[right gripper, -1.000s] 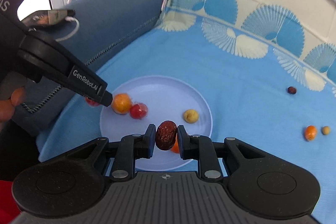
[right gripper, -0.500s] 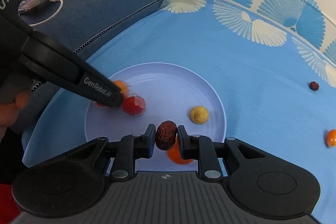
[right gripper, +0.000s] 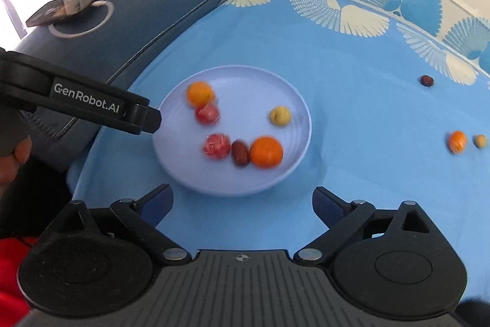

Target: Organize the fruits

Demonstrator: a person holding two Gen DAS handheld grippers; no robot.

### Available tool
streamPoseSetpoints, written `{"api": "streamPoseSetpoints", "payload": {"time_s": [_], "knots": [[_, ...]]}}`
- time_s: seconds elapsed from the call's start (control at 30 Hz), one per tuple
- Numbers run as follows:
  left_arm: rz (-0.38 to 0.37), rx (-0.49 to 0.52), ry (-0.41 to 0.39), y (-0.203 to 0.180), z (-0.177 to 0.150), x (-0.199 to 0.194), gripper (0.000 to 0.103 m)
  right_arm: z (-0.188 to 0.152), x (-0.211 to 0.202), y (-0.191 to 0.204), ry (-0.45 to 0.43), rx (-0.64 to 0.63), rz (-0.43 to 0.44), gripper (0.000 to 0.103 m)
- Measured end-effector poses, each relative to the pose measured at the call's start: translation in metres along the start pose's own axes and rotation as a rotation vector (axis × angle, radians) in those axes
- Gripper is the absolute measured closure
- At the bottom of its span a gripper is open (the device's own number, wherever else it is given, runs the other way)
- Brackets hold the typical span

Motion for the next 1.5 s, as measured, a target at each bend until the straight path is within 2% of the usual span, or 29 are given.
{"api": "streamPoseSetpoints", "payload": {"time_s": [0.17,0.33,0.57,0.97,1.5], "knots": [[0.033,-0.023,-0.037,0.003,-0.009,-0.027,0.000,-0.010,-0.035,0.002,-0.077,-0.060,-0.056,0.003],[0.043,-0.013,-0.078,-0.007,-0.019,-0.051,0.000,-0.009,-0.064,-0.005,-0.155,-0.031,-0.090,0.002],[0.033,-0.008,-0.119,-0.024,-0.030,-0.071,0.000,-0.019,-0.089,-0.009,-0.204,0.000,-0.097,0.001],[0.061,0.032,-0.139,-0.031,-0.041,-0.089,0.000,-0.026,-0.114,-0.007,-0.260,0.015,-0.102,0.001],[0.062,0.062,-0.137,-0.033,-0.046,-0.091,0.000,-0.028,-0.120,-0.003,-0.270,0.005,-0.108,0.001]]}}
Point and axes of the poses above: each gripper's, at about its wrist camera, not at the fingertips, and x roughly the way its jaws point, y to its left, z to its top, the point moved 8 cm from there along x, roughly the way its jaws point, and after that the axes turned 10 degrees about -z, right-handed, at the moved point
